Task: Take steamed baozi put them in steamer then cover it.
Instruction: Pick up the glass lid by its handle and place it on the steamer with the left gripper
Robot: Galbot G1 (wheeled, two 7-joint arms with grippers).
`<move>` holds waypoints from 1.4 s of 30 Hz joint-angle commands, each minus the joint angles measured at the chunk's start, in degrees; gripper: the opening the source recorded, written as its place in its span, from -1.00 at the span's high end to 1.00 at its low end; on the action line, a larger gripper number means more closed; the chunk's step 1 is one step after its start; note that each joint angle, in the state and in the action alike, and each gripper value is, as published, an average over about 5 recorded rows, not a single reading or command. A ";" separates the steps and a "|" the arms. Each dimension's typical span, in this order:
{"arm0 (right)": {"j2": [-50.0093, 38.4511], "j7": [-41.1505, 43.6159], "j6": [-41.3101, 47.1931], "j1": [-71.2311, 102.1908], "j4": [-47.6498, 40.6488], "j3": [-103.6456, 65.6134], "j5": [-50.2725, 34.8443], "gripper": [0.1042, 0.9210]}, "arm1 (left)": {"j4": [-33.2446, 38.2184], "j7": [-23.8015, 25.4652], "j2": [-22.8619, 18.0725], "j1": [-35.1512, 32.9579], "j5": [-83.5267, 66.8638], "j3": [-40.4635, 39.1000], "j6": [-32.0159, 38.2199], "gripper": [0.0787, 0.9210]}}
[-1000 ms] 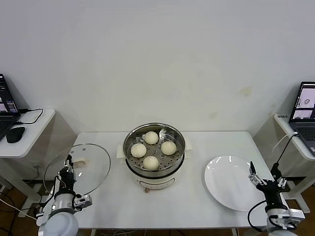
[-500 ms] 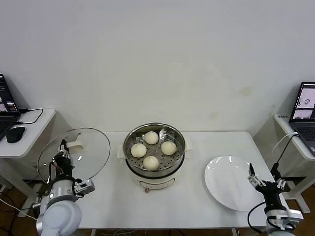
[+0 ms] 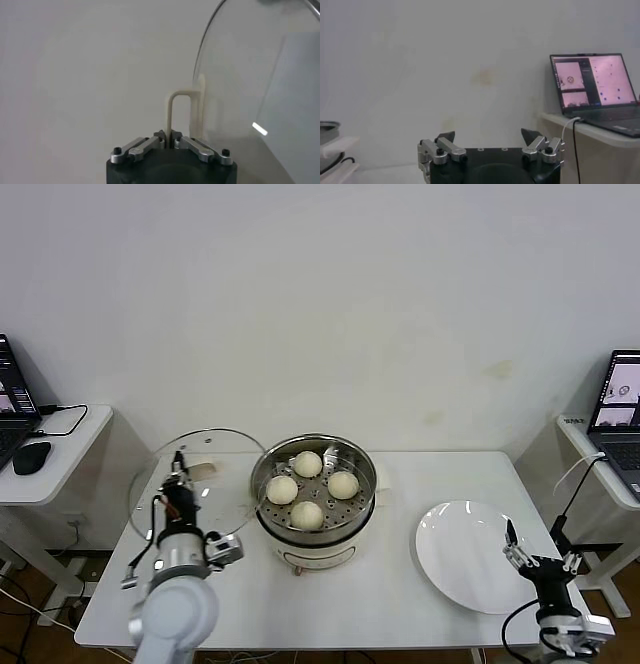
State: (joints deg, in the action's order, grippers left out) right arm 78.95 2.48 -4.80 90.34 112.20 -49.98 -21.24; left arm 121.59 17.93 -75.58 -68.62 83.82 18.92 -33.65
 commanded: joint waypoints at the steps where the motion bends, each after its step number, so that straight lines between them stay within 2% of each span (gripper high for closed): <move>1: 1.54 -0.03 -0.06 0.61 0.37 -1.16 1.13 -0.76 | -4.96 1.95 -5.26 7.25 5.00 -10.73 -0.85 0.86; 10: 2.52 -0.01 0.01 0.62 0.38 -1.09 1.83 -0.76 | -8.66 2.34 -9.15 11.25 6.80 -15.29 -0.82 0.86; 15: 2.75 -0.01 0.00 0.45 0.08 -1.09 1.96 -0.76 | -10.98 2.36 -9.94 13.51 7.33 -18.34 -0.87 0.86; 24: 3.10 -0.06 0.33 -0.90 -0.94 -0.65 2.38 -0.76 | -17.54 1.92 -13.13 18.16 8.54 -21.90 -0.93 0.86; 34: 2.70 0.01 0.45 -1.67 -1.81 -0.93 2.15 -0.76 | -24.99 -0.90 -14.94 19.15 9.30 -22.12 -0.89 0.86; 42: 2.26 0.12 0.46 -2.50 -2.81 -0.97 2.03 -0.76 | -26.43 -0.35 -14.62 18.81 11.27 -20.26 -0.91 0.86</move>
State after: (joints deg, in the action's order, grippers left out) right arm 81.40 2.53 -4.33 88.33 110.03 -50.91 -19.18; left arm 99.58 17.97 -89.25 -50.59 93.57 -1.46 -34.50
